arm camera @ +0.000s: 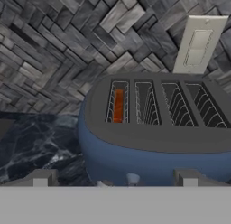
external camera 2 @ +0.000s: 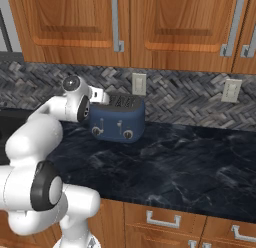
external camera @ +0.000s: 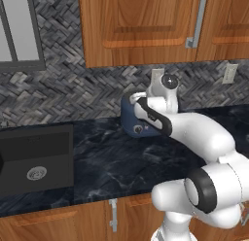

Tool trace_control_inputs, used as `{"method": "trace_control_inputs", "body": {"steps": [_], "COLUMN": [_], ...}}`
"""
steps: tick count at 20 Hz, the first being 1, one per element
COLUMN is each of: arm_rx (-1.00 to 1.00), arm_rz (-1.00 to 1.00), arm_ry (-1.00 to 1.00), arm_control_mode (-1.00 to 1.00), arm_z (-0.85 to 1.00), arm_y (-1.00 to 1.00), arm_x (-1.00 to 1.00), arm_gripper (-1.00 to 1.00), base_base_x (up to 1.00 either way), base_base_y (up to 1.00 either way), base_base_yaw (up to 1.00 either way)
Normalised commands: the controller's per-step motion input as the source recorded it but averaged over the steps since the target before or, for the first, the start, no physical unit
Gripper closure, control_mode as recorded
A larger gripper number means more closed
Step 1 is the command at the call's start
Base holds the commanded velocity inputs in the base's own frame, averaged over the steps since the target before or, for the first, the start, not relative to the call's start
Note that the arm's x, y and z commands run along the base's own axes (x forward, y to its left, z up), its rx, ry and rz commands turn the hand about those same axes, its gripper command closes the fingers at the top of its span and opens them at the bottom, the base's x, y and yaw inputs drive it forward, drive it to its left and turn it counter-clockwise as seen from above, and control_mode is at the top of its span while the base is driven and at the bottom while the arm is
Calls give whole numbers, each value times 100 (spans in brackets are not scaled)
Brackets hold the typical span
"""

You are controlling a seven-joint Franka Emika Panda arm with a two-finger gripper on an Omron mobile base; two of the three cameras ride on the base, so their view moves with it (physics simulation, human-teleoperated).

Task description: Start the toaster. Once the lever pops up, take the bread to the plate on the dining counter.

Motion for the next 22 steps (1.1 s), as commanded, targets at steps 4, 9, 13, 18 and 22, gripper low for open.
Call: {"method": "trace_control_inputs", "body": {"steps": [4,9,13,18,22], "arm_rx": [0,0,0,0,0], "arm_rz": [0,0,-1,-5,-5], "arm_ry": [0,0,0,0,0], "arm_control_mode": [-100,-100,-100,-100,-100], "arm_z": [0,0,-1,0,0], "arm_y": [0,0,0,4,9], "arm_x": [26,28,29,27,26], "arm_gripper": [-100,-100,-100,-100,-100], "base_base_x": [0,0,0,0,0], "base_base_y": [0,0,0,0,0], "base_base_yaw": [0,0,0,0,0]}}
